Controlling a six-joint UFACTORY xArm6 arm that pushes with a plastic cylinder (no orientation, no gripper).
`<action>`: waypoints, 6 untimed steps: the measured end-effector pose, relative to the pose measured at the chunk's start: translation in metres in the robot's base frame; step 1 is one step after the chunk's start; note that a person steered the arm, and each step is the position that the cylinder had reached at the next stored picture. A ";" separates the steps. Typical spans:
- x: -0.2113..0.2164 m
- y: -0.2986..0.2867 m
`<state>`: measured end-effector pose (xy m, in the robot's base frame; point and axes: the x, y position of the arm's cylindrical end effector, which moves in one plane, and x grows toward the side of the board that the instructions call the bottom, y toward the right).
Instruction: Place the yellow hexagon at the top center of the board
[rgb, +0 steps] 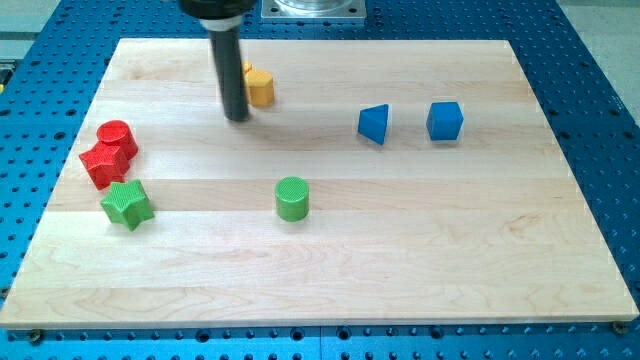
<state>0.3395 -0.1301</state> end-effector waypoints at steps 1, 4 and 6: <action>-0.021 0.007; -0.005 0.115; -0.075 0.126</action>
